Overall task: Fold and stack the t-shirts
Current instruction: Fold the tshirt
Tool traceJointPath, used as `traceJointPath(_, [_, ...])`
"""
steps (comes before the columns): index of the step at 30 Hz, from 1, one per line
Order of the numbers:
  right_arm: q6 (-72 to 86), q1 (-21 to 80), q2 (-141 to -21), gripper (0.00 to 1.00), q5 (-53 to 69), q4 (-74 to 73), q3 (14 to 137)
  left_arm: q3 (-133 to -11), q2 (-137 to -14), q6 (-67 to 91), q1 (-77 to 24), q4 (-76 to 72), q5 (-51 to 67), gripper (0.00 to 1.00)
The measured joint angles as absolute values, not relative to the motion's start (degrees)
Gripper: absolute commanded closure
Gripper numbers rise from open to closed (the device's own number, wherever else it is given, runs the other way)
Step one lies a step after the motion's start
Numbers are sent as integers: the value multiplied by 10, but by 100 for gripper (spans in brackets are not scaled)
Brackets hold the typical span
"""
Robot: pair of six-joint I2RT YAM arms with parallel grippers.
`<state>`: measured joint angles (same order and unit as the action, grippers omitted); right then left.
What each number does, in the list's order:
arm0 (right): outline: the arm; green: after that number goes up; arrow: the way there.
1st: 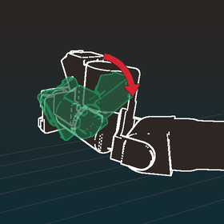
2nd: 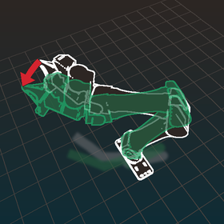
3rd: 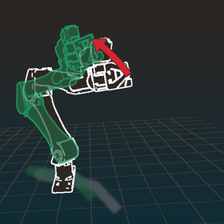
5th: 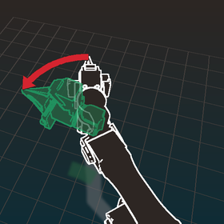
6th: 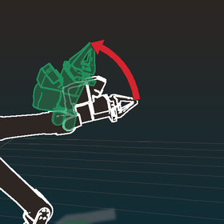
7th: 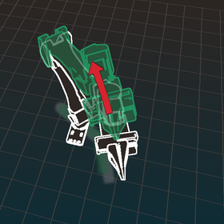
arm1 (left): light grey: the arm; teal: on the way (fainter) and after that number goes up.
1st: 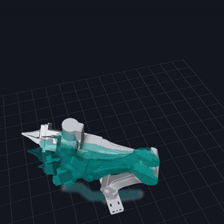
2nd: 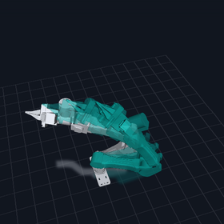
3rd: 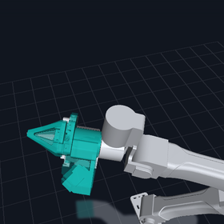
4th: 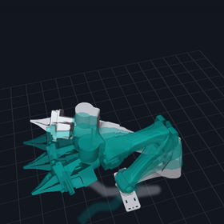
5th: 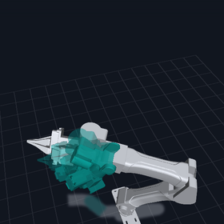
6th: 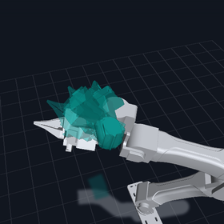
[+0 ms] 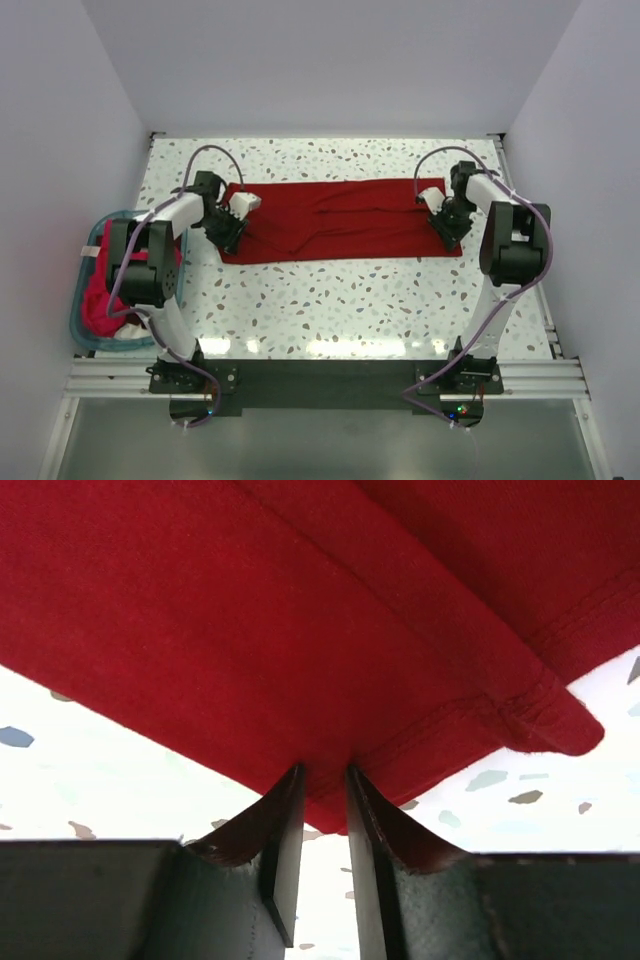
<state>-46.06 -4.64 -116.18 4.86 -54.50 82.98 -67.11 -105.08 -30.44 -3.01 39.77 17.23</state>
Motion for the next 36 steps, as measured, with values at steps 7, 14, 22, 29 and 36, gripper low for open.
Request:
traceJointPath(7, [-471,-43,-1108,77,7,-482,751,-595,-992,-300,-39,363,163,73])
traceJointPath(14, [-473,-63,-1095,70,26,-533,757,-561,-939,-280,-52,416,200,53])
traceJointPath(22, [-413,18,-1034,66,170,-571,867,-611,-859,-230,-46,411,286,49])
traceJointPath(29, [-319,236,-1011,66,263,-452,835,-625,-908,-132,-41,368,341,46])
traceJointPath(36, [-309,378,-1022,62,268,-345,811,-622,-946,-63,-10,353,369,45])
